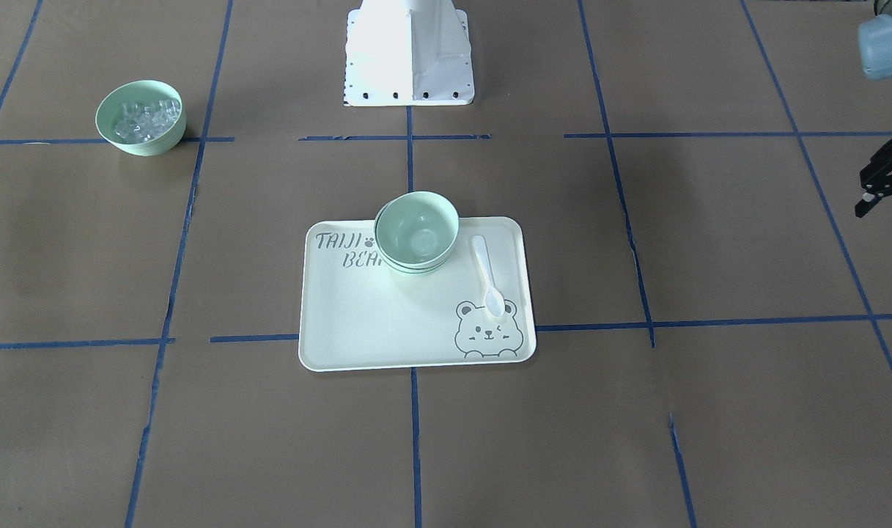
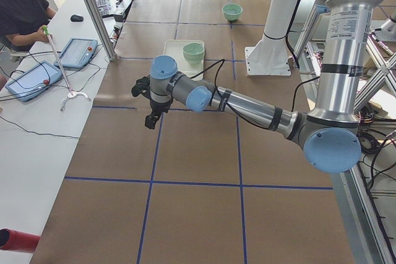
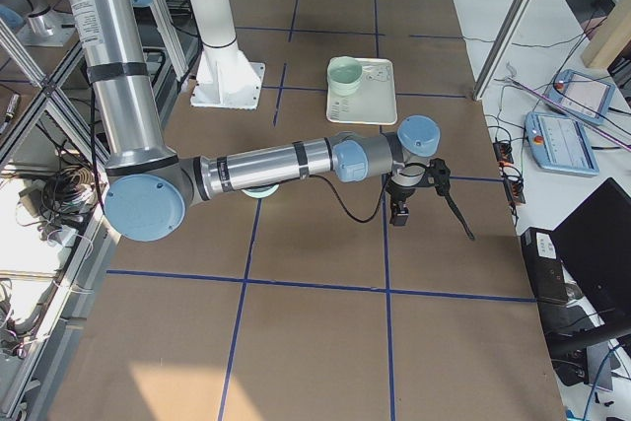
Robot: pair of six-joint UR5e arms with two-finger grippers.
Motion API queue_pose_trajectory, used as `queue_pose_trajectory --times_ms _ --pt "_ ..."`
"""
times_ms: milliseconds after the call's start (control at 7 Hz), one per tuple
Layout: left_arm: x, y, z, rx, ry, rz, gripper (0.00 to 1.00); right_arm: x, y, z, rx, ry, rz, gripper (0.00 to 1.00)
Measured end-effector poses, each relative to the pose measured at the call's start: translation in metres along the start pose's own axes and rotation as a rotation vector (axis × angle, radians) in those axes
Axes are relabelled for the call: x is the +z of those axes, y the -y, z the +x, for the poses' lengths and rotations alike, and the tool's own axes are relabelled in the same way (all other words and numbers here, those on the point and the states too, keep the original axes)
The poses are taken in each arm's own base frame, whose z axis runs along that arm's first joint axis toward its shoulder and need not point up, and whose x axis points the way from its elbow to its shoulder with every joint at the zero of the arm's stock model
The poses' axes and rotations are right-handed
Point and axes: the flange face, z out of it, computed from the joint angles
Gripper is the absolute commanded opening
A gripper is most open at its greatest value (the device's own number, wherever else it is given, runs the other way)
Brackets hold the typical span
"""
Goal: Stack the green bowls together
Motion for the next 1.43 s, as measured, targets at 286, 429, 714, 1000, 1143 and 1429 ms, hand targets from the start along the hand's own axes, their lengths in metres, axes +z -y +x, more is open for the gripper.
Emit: queue_pose_trajectory --times_ms 286,429,714,1000,1143,1429 --pt "-0.015 -0.019 -0.039 0.019 0.028 -0.027 1.0 0.0 0.009 -0.002 -0.001 0.001 -0.001 1.0" --pt "-0.019 -0.026 -0.052 -0.004 0.032 -0.05 1.0 0.0 0.01 -0.003 -0.001 0.009 -0.002 1.0" --pt "-0.015 -0.034 -0.063 -0.107 0.027 -0.1 1.0 0.0 0.008 -0.003 0.002 0.031 -0.007 1.0" --pt "-0.016 -0.032 -0.065 -0.205 0.016 -0.17 1.0 -0.006 0.008 0.0 0.007 0.035 0.001 1.0" --pt "-0.015 -0.033 -0.066 -0.218 0.011 -0.184 1.0 -0.009 0.008 0.002 0.009 0.035 0.007 1.0" --pt "-0.018 -0.037 -0.062 -0.223 0.009 -0.185 1.0 -0.011 0.009 0.001 0.006 0.031 0.011 1.0"
